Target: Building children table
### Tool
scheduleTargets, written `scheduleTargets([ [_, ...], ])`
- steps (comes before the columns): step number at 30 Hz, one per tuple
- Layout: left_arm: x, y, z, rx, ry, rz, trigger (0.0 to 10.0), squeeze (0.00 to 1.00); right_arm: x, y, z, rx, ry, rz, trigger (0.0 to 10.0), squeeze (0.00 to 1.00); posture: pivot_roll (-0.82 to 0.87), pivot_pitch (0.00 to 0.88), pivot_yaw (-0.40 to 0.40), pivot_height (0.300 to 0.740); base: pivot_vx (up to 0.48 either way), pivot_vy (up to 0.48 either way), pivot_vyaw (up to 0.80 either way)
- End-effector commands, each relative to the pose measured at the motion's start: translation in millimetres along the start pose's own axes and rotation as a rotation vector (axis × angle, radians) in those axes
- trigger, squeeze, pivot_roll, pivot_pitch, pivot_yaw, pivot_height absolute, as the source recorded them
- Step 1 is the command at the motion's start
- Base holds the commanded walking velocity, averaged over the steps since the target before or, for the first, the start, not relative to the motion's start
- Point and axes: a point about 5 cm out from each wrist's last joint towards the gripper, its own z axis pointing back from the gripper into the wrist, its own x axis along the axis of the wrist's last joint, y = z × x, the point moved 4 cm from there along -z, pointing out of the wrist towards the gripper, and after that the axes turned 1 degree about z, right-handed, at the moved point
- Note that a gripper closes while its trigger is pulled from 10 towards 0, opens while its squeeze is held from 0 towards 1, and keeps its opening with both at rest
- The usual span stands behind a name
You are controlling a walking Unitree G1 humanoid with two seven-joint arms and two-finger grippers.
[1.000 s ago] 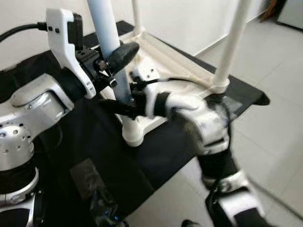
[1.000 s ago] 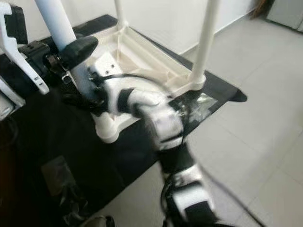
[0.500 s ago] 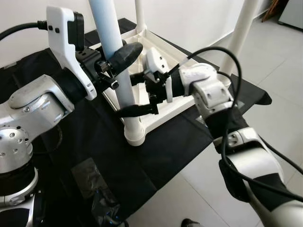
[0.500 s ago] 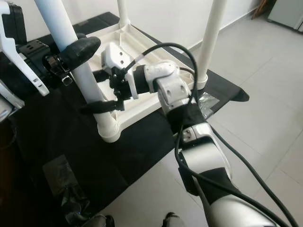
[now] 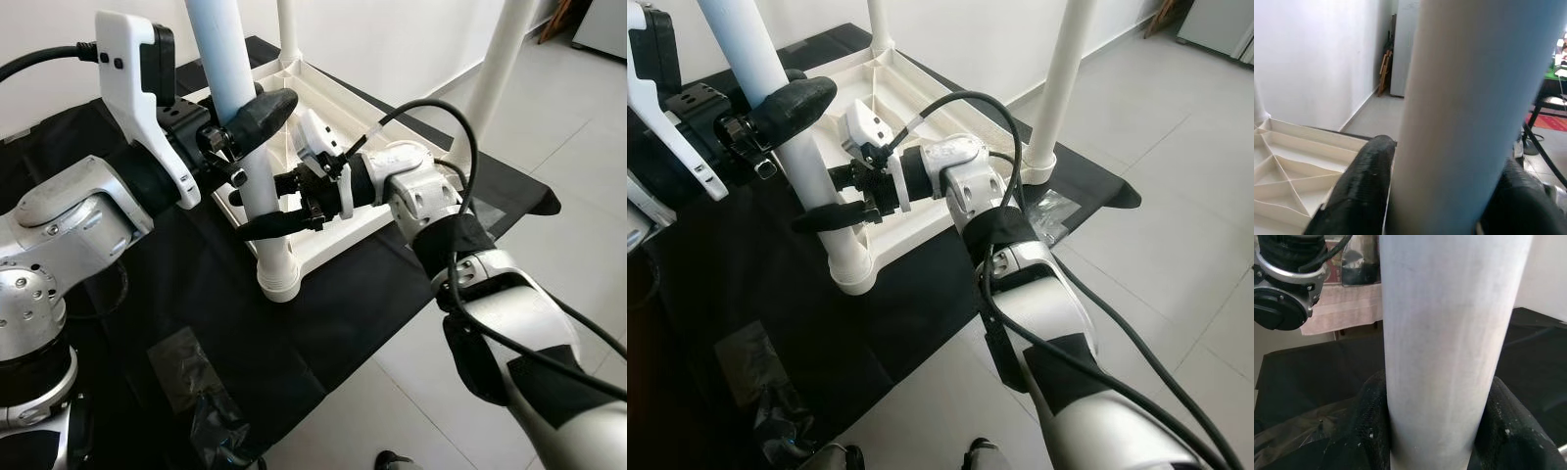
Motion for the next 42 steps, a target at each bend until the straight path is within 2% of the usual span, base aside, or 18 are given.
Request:
scheduleTargets([
  [1,-5,0.1,-0.4,0.001,0.034,-0.013,10.0,1.0,-4,-3.8,0.3,-0.041,0.023,0.021,0.0,0.0,0.14,0.252,0.041,0.74,0.0,0.0,0.0],
  [5,-5,2.0,-1.1,0.011,0.026,0.005,10.0,1.0,-6,-6.3,1.5,-0.078,0.029,0.022,0.0,0.0,0.14,0.251,0.04,0.74,0.0,0.0,0.0],
  [7,-2,5.4,-1.7,0.024,0.007,0.029,10.0,1.0,-14,-13.8,4.2,-0.191,0.048,0.003,0.0,0.0,0.13,0.253,0.035,0.74,0.0,0.0,0.0],
  [8,0,6.9,-0.8,0.026,-0.002,0.04,10.0,0.0,-34,-17.8,-3.8,-0.394,0.078,-0.101,0.0,0.0,0.12,0.254,0.026,0.74,0.0,0.0,0.0],
  [10,0,6.9,-0.8,0.026,-0.002,0.04,10.0,0.0,-34,-17.8,-3.8,-0.394,0.078,-0.101,0.0,0.0,0.12,0.254,0.026,0.74,0.0,0.0,0.0],
  [11,0,8.6,0.4,0.028,-0.01,0.051,10.0,0.0,-69,-7.5,-8.7,-0.733,0.177,-0.226,0.0,0.0,0.11,0.252,0.03,0.74,0.0,0.0,0.0],
  [12,-1,10.1,0.0,0.03,-0.009,0.057,10.0,0.0,-81,12.0,-15.8,-0.846,0.205,-0.271,0.0,0.0,0.11,0.253,0.043,0.74,0.0,0.0,0.0],
  [13,-1,10.1,0.0,0.03,-0.009,0.057,10.0,0.0,-81,12.0,-15.8,-0.846,0.205,-0.271,0.0,0.0,0.11,0.253,0.043,0.74,0.0,0.0,0.0],
  [14,-4,10.8,-1.3,0.026,-0.004,0.063,10.0,0.0,-85,36.1,-27.7,-0.917,0.197,-0.318,0.0,0.0,0.09,0.237,0.051,0.74,0.0,0.0,0.0],
  [19,-6,9.7,-2.7,0.016,0.0,0.066,10.0,0.0,-82,42.6,-40.9,-0.892,0.164,-0.344,0.0,0.0,0.08,0.225,0.054,0.74,0.0,0.0,0.0],
  [21,-6,9.4,-5.1,0.011,-0.007,0.063,10.0,0.0,-72,35.5,-50.6,-0.865,0.126,-0.328,0.0,0.0,0.07,0.197,0.051,0.74,0.0,0.0,0.0],
  [25,-6,9.8,-6.1,0.016,-0.015,0.06,10.0,0.0,-65,27.6,-52.9,-0.855,0.103,-0.307,0.0,0.0,0.07,0.183,0.045,0.74,0.0,0.0,0.0],
  [26,-6,10.5,-5.6,0.022,-0.017,0.06,10.0,0.0,-62,26.1,-51.9,-0.868,0.094,-0.304,2.3,0.0,0.07,0.183,0.045,0.74,0.0,0.0,0.0],
  [27,-7,12.8,-4.0,0.039,-0.015,0.056,10.0,0.0,-57,25.1,-52.2,-0.857,0.063,-0.289,10.0,0.0,0.07,0.179,0.045,0.74,0.0,0.0,0.0],
  [30,-8,14.5,-2.8,0.05,-0.013,0.053,10.0,0.0,-53,25.1,-52.4,-0.851,0.042,-0.278,10.0,0.0,0.07,0.179,0.045,0.74,0.0,0.0,0.0],
  [31,-9,17.3,-0.9,0.067,-0.013,0.053,10.0,0.0,-48,29.0,-50.9,-0.878,0.039,-0.298,10.0,1.0,0.07,0.175,0.045,0.74,0.0,0.0,0.0],
  [35,-11,30.5,10.4,0.14,-0.022,0.054,10.0,0.0,-34,37.3,-46.1,-0.891,-0.021,-0.308,10.0,1.0,0.06,0.167,0.045,0.74,0.0,0.0,0.0],
  [42,-10,39.7,34.6,0.172,-0.037,0.049,10.0,0.0,-25,53.7,-42.1,-0.802,-0.087,-0.205,10.0,1.0,0.05,0.159,0.049,0.74,0.0,0.0,0.0],
])
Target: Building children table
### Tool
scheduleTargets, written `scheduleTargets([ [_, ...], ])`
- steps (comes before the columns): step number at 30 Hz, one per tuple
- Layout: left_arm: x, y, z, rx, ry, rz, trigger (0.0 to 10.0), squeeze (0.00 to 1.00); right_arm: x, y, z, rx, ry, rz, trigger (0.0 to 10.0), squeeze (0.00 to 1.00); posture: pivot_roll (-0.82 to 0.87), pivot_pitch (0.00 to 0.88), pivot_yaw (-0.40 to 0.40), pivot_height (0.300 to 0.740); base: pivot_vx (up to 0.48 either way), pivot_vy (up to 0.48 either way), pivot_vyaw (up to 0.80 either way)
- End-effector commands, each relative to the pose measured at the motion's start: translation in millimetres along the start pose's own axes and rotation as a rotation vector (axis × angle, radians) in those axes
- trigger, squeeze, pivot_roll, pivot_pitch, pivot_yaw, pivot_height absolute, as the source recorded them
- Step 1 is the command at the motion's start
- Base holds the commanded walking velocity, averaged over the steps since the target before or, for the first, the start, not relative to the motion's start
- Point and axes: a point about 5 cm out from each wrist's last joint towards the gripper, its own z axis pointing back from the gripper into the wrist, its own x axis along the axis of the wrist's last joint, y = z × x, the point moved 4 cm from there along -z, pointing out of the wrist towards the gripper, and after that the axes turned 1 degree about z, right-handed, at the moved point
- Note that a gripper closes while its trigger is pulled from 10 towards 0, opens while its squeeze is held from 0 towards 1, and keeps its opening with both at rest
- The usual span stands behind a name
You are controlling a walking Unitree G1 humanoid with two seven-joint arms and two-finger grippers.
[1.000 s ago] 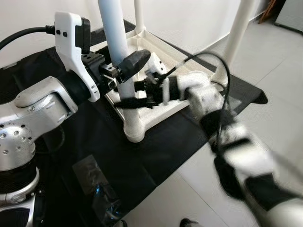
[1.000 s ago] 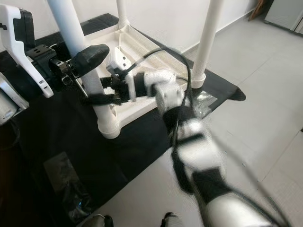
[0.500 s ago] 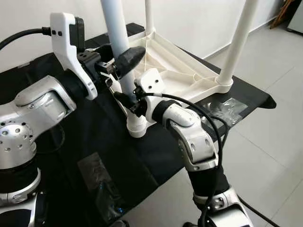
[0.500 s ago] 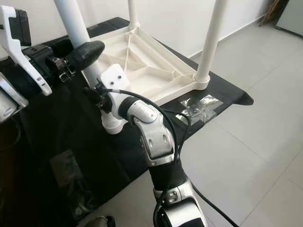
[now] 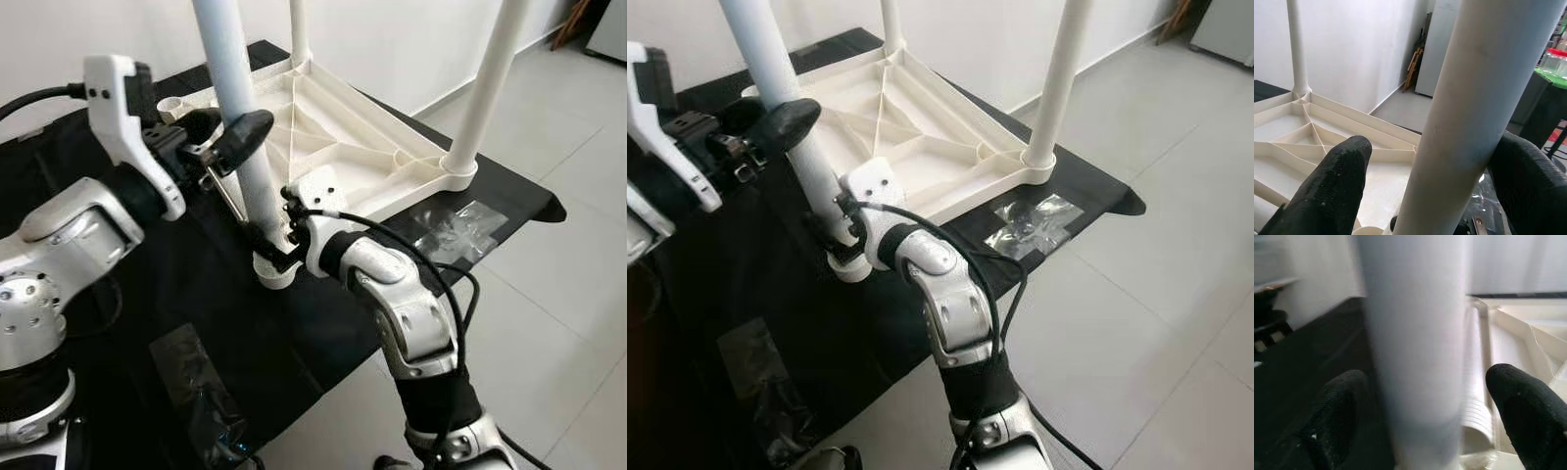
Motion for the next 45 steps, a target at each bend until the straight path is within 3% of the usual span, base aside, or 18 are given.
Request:
scheduleTargets([
  [1,7,2.4,12.4,0.004,-0.024,-0.025,10.0,0.0,1,17.1,1.9,0.064,-0.046,-0.033,10.0,1.0,0.05,0.159,0.049,0.74,0.0,0.0,0.0],
  [4,9,2.2,22.9,-0.018,-0.031,-0.017,10.0,0.0,-6,21.8,11.3,0.113,-0.031,-0.019,10.0,1.0,0.05,0.16,0.051,0.74,0.0,0.0,0.0],
  [5,3,-3.4,36.8,-0.063,0.007,-0.039,10.0,0.0,-17,16.7,20.9,0.101,-0.004,-0.025,10.0,0.85,0.04,0.159,0.051,0.74,0.0,0.0,0.0],
  [8,-2,-8.3,44.9,-0.095,0.041,-0.065,10.0,0.0,-25,11.3,27.2,0.078,0.02,-0.022,10.0,0.85,0.04,0.159,0.051,0.74,0.0,0.0,0.0],
  [9,-5,-11.9,49.0,-0.111,0.045,-0.056,10.0,0.0,-30,6.4,30.7,0.056,0.035,-0.025,10.0,0.64,0.04,0.16,0.049,0.74,0.0,0.0,0.0],
  [11,-6,-14.3,52.5,-0.117,0.042,-0.048,10.0,0.0,-33,1.5,34.0,0.032,0.043,-0.027,10.0,0.58,0.04,0.16,0.049,0.74,0.0,0.0,0.0],
  [12,-9,-14.6,57.4,-0.106,0.043,-0.05,10.0,0.0,-38,-8.0,38.8,-0.023,0.059,-0.021,10.0,0.0,0.04,0.158,0.049,0.74,0.0,0.0,0.0],
  [16,-29,10.3,75.4,0.089,0.068,-0.075,10.0,0.0,-57,-38.1,61.4,-0.215,0.111,0.049,10.0,0.0,0.04,0.156,0.053,0.74,0.0,0.0,0.0],
  [18,-50,38.8,89.9,0.314,0.094,-0.087,10.0,0.0,-69,-44.2,78.8,-0.274,0.148,0.071,10.0,0.0,0.04,0.154,0.055,0.74,0.0,0.0,0.0],
  [19,-50,38.8,89.9,0.314,0.094,-0.087,10.0,0.0,-69,-44.2,78.8,-0.274,0.148,0.071,10.0,0.0,0.04,0.154,0.055,0.74,0.0,0.0,0.0],
  [20,-64,53.8,101.1,0.468,0.098,-0.086,10.0,0.0,-72,-45.7,87.7,-0.293,0.162,0.097,10.0,0.0,0.03,0.154,0.057,0.74,0.0,0.0,0.0],
  [22,-64,53.8,101.1,0.468,0.098,-0.086,10.0,0.0,-72,-45.7,87.7,-0.293,0.162,0.097,10.0,0.0,0.03,0.154,0.057,0.74,0.0,0.0,0.0],
  [23,-82,62.6,114.7,0.622,0.1,-0.083,10.0,0.0,-75,-47.5,97.2,-0.317,0.18,0.12,10.0,0.0,0.03,0.15,0.056,0.74,0.0,0.0,0.0],
  [24,-82,62.6,114.7,0.622,0.1,-0.083,10.0,0.0,-75,-47.5,97.2,-0.317,0.18,0.12,10.0,0.0,0.03,0.15,0.056,0.74,0.0,0.0,0.0],
  [25,-102,61.7,125.1,0.726,0.128,-0.075,10.0,0.0,-79,-49.5,105.5,-0.343,0.203,0.135,10.0,0.0,0.02,0.149,0.052,0.74,0.0,0.0,0.0],
  [27,-102,61.7,125.1,0.726,0.128,-0.075,10.0,0.0,-79,-49.5,105.5,-0.343,0.203,0.135,10.0,0.0,0.02,0.149,0.052,0.74,0.0,0.0,0.0],
  [33,-161,41.8,135.1,0.847,0.261,-0.068,10.0,0.0,-86,-57.3,110.4,-0.405,0.227,0.148,10.0,0.0,0.01,0.132,0.055,0.74,0.0,0.0,0.0],
  [45,-160,38.0,128.9,0.828,0.214,-0.112,10.0,0.0,-85,-55.4,112.5,-0.412,0.213,0.147,10.0,0.0,0.01,0.155,0.059,0.74,0.0,0.0,0.0],
])
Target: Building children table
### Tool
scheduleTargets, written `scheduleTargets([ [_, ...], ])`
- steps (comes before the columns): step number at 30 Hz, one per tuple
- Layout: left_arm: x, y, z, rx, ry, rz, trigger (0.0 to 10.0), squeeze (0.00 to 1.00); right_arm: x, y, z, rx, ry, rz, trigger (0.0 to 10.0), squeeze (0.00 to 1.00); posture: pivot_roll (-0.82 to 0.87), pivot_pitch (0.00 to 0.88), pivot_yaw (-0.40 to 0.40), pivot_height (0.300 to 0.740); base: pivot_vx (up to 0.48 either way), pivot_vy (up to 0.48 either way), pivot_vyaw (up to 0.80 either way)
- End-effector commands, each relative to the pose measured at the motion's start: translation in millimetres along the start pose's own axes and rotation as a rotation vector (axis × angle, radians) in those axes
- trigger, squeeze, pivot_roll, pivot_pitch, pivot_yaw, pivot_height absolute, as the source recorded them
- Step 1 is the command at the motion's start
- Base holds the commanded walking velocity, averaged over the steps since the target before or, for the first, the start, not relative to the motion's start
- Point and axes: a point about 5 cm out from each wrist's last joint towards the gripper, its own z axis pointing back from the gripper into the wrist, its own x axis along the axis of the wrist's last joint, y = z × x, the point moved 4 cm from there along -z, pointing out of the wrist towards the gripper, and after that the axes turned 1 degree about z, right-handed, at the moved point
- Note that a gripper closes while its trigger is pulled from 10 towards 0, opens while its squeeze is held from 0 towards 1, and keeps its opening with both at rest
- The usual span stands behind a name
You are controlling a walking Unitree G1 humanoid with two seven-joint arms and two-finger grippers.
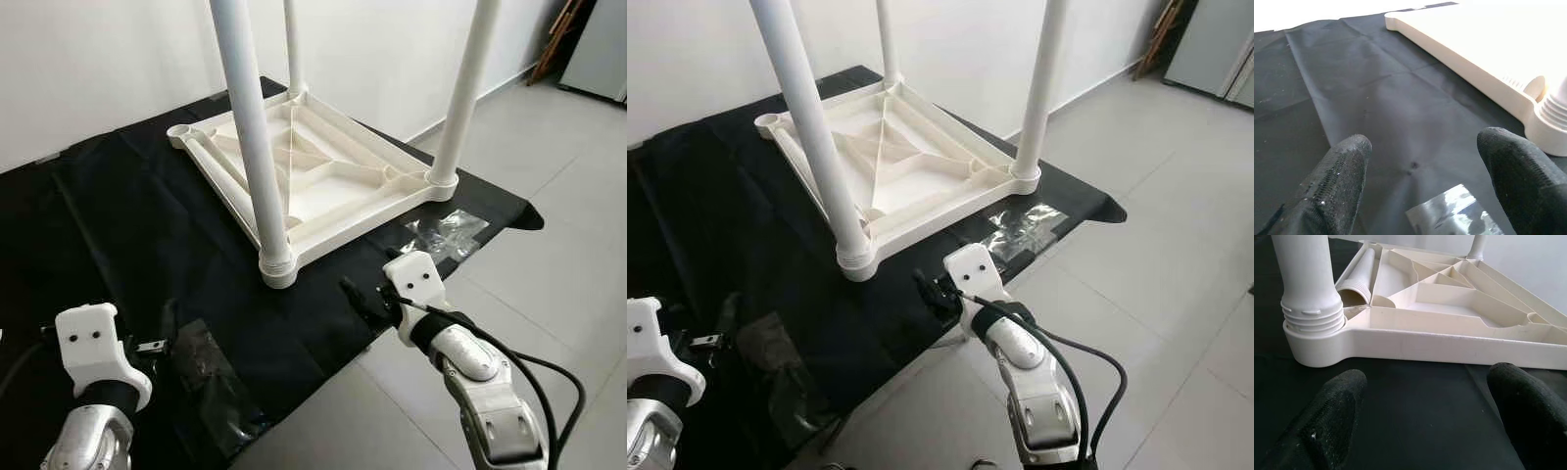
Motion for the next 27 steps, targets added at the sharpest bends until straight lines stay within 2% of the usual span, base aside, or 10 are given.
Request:
scheduleTargets([
  [1,-5,0.2,0.9,0.023,0.0,-0.005,10.0,0.0,3,4.3,1.4,0.011,-0.018,0.002,10.0,0.0,0.01,0.155,0.059,0.74,0.0,0.0,0.0],
  [5,-4,-0.5,0.9,0.032,-0.01,0.009,10.0,0.0,4,4.1,1.2,0.011,-0.02,0.004,10.0,0.0,0.01,0.162,0.055,0.74,0.0,0.0,0.0],
  [6,-3,-1.4,-1.7,0.044,-0.024,0.049,10.0,0.0,5,3.5,0.6,0.007,-0.024,0.01,10.0,0.0,0.01,0.163,0.052,0.74,0.0,0.0,0.0],
  [8,-3,-1.4,-1.7,0.044,-0.024,0.049,10.0,0.0,5,3.5,0.6,0.007,-0.024,0.01,10.0,0.0,0.01,0.163,0.052,0.74,0.0,0.0,0.0],
  [10,-1,-4.9,-7.3,0.044,-0.044,0.105,10.0,0.0,7,2.2,-0.9,-0.004,-0.033,0.026,10.0,0.0,0.01,0.165,0.048,0.74,0.0,0.0,0.0],
  [12,-1,-6.3,-8.9,0.037,-0.044,0.116,10.0,0.0,7,1.8,-1.3,-0.005,-0.034,0.027,10.0,0.0,0.0,0.167,0.049,0.74,0.0,0.0,0.0],
  [27,-9,-9.3,-10.8,0.01,-0.034,0.12,10.0,0.0,4,2.3,-0.8,-0.011,-0.026,0.027,10.0,0.0,-0.01,0.157,0.052,0.74,0.0,0.0,0.0],
])
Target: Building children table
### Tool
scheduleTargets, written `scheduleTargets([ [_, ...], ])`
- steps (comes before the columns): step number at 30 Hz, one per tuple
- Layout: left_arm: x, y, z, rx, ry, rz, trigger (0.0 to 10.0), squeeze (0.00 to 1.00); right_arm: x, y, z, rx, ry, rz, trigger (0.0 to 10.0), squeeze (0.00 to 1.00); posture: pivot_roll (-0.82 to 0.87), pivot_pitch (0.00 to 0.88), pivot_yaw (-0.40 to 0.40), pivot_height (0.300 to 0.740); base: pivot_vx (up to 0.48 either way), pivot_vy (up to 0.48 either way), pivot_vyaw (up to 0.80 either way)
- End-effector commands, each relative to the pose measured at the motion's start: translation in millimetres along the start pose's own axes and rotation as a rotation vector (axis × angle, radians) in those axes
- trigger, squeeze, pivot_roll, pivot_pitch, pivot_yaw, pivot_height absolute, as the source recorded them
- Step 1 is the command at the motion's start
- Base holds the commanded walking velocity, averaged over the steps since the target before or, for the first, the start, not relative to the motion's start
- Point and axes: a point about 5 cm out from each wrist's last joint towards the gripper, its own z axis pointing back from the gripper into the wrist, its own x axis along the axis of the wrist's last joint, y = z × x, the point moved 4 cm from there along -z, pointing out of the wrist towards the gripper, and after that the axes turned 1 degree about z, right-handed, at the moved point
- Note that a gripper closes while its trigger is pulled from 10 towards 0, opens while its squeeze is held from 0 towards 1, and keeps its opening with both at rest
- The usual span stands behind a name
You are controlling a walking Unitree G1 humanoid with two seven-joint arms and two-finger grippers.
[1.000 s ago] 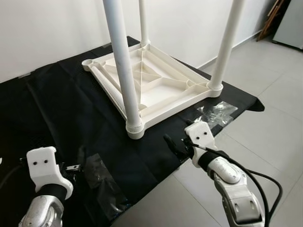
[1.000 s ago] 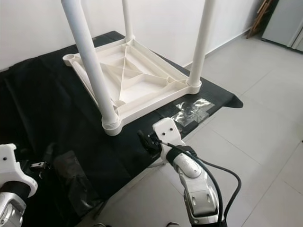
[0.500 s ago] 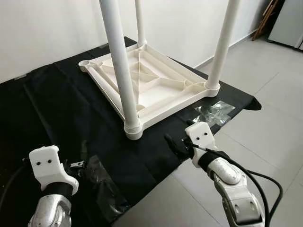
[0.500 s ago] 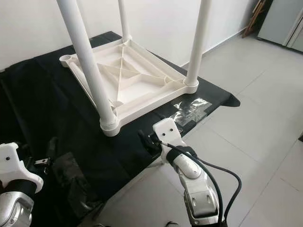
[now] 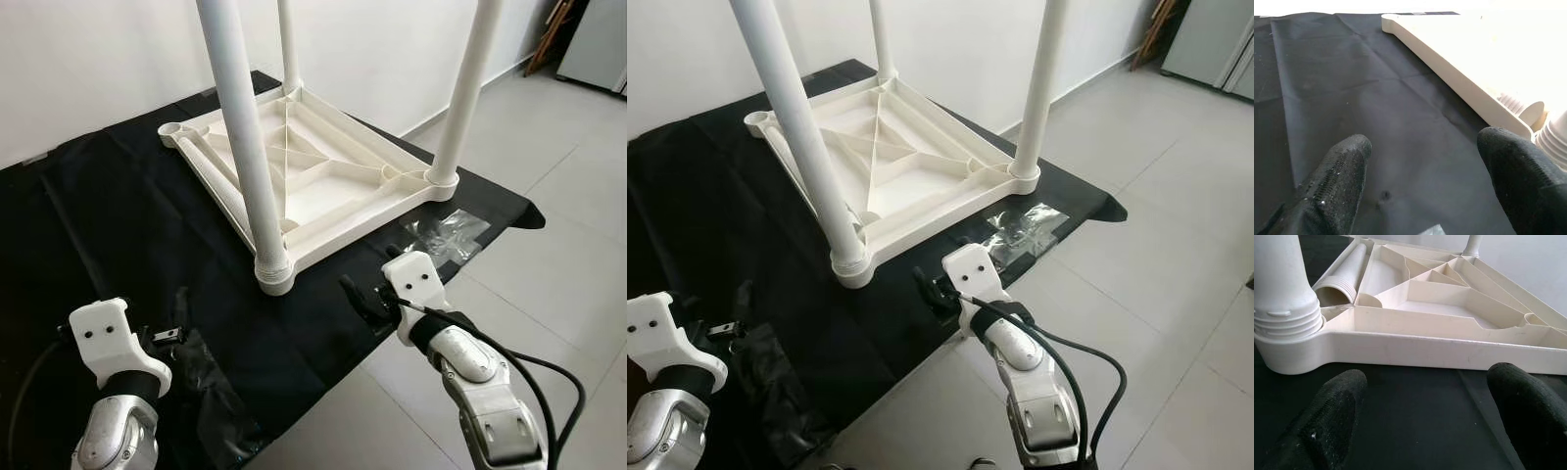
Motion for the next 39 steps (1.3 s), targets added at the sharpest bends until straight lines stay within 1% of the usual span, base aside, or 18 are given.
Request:
scheduleTargets([
  [1,-6,3.6,0.2,0.019,0.014,-0.003,10.0,0.0,1,2.2,-0.2,0.003,-0.011,0.002,10.0,0.0,-0.01,0.157,0.052,0.74,0.0,0.0,0.0],
  [23,-7,2.0,-2.2,0.001,0.002,-0.003,10.0,0.0,-3,2.6,-1.2,0.01,-0.002,-0.003,10.0,0.0,-0.02,0.143,0.043,0.74,0.0,0.0,0.0],
  [24,-6,0.7,-2.2,-0.001,-0.006,-0.019,10.0,0.0,-3,2.0,-1.7,0.009,-0.001,0.005,10.0,0.0,-0.02,0.135,0.041,0.74,0.0,0.0,0.0],
  [27,-5,-0.5,-2.0,-0.005,-0.014,-0.034,10.0,0.0,-3,1.6,-2.0,0.009,-0.001,0.016,10.0,0.0,-0.02,0.135,0.041,0.74,0.0,0.0,0.0],
  [29,-4,-7.6,-0.2,-0.03,-0.029,-0.075,10.0,0.0,-4,0.4,-1.5,0.013,0.0,0.06,10.0,0.0,-0.03,0.121,0.025,0.74,0.0,0.0,0.0],
  [32,-8,-14.6,1.1,-0.059,-0.027,-0.11,10.0,0.0,-7,-0.7,0.2,0.013,0.007,0.103,10.0,0.0,-0.03,0.117,0.03,0.74,0.0,0.0,0.0],
  [34,-10,-18.8,0.9,-0.081,-0.022,-0.138,10.0,0.0,-5,1.5,0.3,0.021,0.001,0.135,10.0,0.0,-0.04,0.111,0.041,0.74,0.0,0.0,0.0],
  [35,-10,-18.8,0.9,-0.081,-0.022,-0.138,10.0,0.0,-5,1.5,0.3,0.021,0.001,0.135,10.0,0.0,-0.04,0.111,0.041,0.74,0.0,0.0,0.0],
  [37,-11,-21.6,-0.7,-0.102,-0.012,-0.183,10.0,0.0,2,5.6,-3.6,0.028,-0.019,0.172,10.0,0.0,-0.04,0.107,0.053,0.74,0.0,0.0,0.0],
  [39,-11,-21.8,-1.0,-0.104,-0.01,-0.189,10.0,0.0,3,6.2,-4.3,0.028,-0.022,0.176,10.0,0.0,-0.04,0.107,0.053,0.74,0.0,0.0,0.0],
])
